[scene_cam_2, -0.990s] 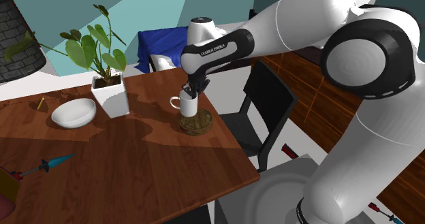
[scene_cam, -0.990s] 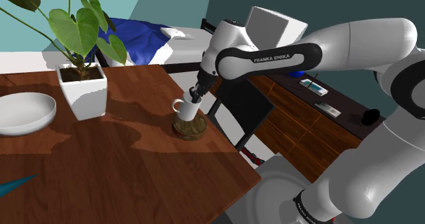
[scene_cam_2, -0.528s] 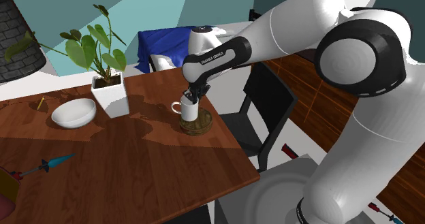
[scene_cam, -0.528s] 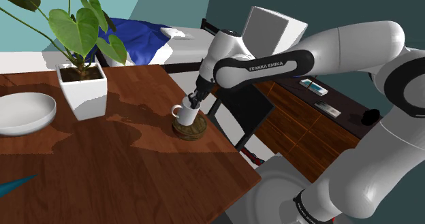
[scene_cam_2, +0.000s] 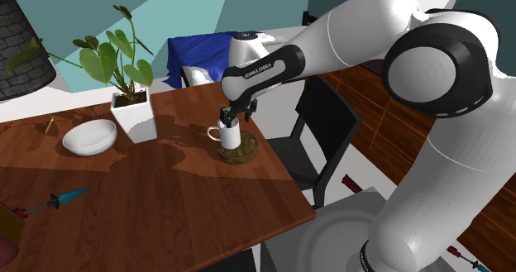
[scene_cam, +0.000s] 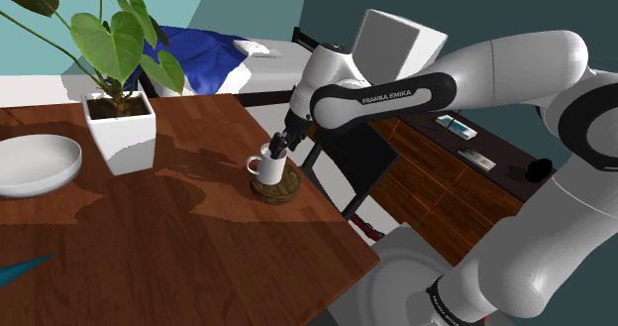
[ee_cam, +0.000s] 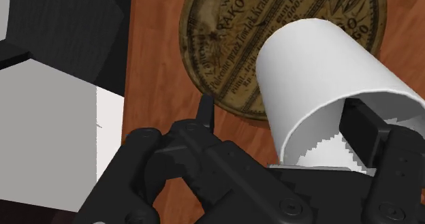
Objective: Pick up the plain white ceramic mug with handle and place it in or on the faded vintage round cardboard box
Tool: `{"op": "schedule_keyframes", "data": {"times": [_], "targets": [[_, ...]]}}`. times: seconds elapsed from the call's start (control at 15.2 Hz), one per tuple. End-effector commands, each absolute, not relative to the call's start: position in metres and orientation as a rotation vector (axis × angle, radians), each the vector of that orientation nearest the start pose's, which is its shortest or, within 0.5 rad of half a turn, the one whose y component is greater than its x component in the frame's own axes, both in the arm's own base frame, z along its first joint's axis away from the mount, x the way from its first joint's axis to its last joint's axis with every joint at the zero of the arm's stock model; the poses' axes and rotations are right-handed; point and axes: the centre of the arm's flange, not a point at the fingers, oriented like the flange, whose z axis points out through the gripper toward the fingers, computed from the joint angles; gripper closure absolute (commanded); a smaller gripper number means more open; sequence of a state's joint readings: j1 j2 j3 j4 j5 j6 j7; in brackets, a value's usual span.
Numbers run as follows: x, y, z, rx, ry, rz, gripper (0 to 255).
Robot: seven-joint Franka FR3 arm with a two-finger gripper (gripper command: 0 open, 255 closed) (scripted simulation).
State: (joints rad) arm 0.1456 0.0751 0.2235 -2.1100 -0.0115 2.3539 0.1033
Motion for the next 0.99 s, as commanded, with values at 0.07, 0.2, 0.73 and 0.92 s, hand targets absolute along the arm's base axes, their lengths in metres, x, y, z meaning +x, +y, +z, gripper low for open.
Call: {"op": "schedule_keyframes", "data": {"times": [0.07, 0.2, 0.73, 0.92], "targets": [[0.534, 0.205, 0.398, -3.055, -0.417, -0.254, 0], [0.532, 0.204, 0.411, -3.055, -0.417, -0.254, 0], [0.526, 0.201, 0.448, -3.055, -0.417, -0.254, 0], [0.526, 0.201, 0.448, -3.055, -0.417, -0.254, 0]]}}
